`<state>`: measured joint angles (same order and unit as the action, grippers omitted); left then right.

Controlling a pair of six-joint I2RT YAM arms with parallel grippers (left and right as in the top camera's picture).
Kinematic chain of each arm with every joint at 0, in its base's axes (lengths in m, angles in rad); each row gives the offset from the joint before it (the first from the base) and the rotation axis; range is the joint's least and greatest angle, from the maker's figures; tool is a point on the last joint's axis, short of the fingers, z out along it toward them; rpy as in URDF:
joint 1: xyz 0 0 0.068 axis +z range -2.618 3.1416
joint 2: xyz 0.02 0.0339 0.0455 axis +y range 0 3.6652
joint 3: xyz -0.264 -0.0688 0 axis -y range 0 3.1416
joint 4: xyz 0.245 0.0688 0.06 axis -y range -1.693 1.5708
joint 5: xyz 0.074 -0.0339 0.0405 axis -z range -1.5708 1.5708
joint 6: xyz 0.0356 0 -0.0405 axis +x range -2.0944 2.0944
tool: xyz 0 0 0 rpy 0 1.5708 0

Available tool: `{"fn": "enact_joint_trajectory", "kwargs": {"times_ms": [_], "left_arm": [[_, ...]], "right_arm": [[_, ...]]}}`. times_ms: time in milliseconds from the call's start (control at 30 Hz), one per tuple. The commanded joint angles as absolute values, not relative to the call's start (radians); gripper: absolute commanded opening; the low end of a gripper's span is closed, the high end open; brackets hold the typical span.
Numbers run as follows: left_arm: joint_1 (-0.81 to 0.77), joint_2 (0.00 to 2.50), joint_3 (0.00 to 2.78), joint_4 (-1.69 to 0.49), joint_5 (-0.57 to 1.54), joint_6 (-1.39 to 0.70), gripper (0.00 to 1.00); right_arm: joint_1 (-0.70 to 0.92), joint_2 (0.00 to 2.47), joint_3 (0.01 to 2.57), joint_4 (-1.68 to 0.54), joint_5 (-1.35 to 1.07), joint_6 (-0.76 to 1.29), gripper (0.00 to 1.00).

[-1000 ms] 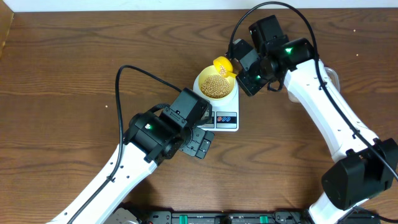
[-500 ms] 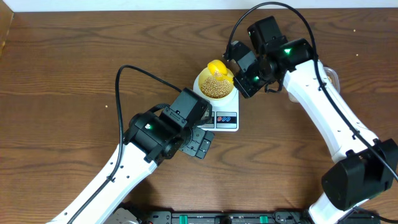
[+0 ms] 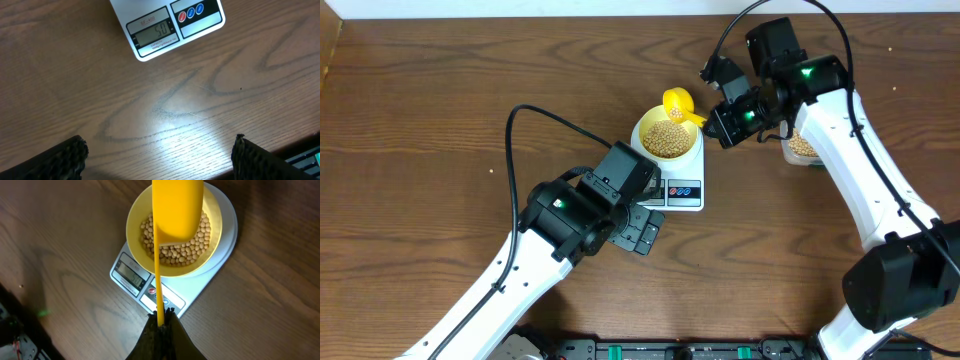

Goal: Scoop item into bowl and weigh 50g on scale
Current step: 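Move the scoop right back toward the soybean tub with the right gripper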

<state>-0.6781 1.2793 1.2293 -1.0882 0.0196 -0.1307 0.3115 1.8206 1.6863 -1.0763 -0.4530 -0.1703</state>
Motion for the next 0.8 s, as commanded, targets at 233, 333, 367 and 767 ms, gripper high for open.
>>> {"fn": "enact_joint_trajectory", "kwargs": {"times_ms": [233,333,367,767], "left_arm": [[-0.68,1.275,1.253,-1.088,0.007,-0.125,0.94],[-0.68,1.275,1.253,-1.088,0.007,-0.125,0.94],[-0.68,1.275,1.253,-1.088,0.007,-0.125,0.94],[-0.68,1.275,1.253,-1.088,0.007,-0.125,0.94]], "right_arm": [[0.258,1.831,1.704,-1.077,-0.492,-0.154,0.01],[0.237,1.831,1.704,-1.078,-0.518,-0.153,0.01],[0.227,1.83,1.704,-1.079,-0.533,-0.153,0.01],[0.03,1.773,1.705,-1.127,-0.705,-0.15,0.01]]}}
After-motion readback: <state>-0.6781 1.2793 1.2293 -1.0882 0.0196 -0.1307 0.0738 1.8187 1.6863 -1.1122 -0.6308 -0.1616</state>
